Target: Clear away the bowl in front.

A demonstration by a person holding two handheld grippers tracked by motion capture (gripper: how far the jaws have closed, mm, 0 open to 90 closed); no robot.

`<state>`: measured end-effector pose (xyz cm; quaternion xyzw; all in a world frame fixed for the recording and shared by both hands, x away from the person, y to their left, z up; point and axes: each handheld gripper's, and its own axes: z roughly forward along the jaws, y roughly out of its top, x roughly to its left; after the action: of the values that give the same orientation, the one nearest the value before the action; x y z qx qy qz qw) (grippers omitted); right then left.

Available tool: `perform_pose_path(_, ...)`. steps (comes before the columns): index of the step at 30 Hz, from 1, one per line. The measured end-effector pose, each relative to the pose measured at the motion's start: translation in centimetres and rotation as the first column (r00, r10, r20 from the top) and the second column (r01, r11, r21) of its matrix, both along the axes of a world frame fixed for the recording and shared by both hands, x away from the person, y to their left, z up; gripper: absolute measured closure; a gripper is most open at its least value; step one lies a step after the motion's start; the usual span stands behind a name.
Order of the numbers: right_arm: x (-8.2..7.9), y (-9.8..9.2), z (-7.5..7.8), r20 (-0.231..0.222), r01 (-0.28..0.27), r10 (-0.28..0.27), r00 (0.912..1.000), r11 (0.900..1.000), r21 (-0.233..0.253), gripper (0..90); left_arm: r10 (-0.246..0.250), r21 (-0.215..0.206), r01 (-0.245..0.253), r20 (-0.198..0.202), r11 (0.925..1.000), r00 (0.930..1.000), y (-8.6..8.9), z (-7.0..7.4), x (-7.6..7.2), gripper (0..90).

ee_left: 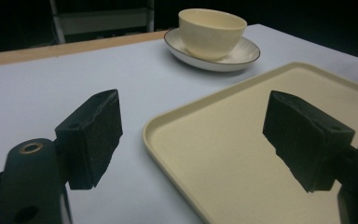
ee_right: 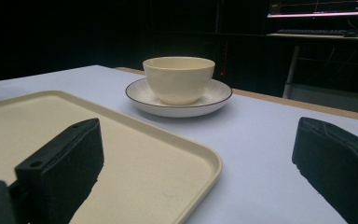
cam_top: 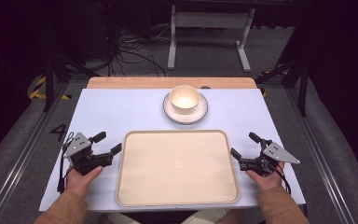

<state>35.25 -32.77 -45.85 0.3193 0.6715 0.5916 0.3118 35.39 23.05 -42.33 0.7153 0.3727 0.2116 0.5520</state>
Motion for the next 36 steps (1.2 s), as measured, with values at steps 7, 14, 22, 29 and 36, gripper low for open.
perform_pose_path(7, 0.0, 0.0, 0.0, 0.000, 0.001, -0.001, 1.0000, 1.000, -0.001, 2.4, -0.043, 0.017, 0.042, 0.028, 0.9990, 0.9987, -1.0, 2.4, 0.9, 19.9)
perform_pose_path(14, -0.1, 0.1, 0.0, 0.000, 0.003, -0.003, 1.0000, 1.000, -0.003, 2.6, -0.068, 0.017, 0.067, 0.056, 0.9976, 0.9961, -2.1, 3.9, 1.4, 19.9)
perform_pose_path(22, 0.0, 0.1, 0.0, 0.004, -0.003, 0.003, 1.0000, 1.000, -0.013, 3.5, -0.096, 0.016, 0.095, 0.061, 0.9953, 0.9935, -3.1, 4.9, 2.2, 19.7)
perform_pose_path(29, 0.0, 0.1, 0.0, 0.002, -0.006, 0.006, 1.0000, 1.000, -0.008, 4.1, -0.100, 0.007, 0.100, 0.067, 0.9950, 0.9928, -4.0, 5.5, 3.3, 19.7)
perform_pose_path(36, 0.0, 0.1, 0.0, 0.003, -0.006, 0.006, 1.0000, 1.000, -0.010, 4.0, -0.100, 0.005, 0.099, 0.071, 0.9950, 0.9925, -5.1, 6.1, 4.6, 19.7)
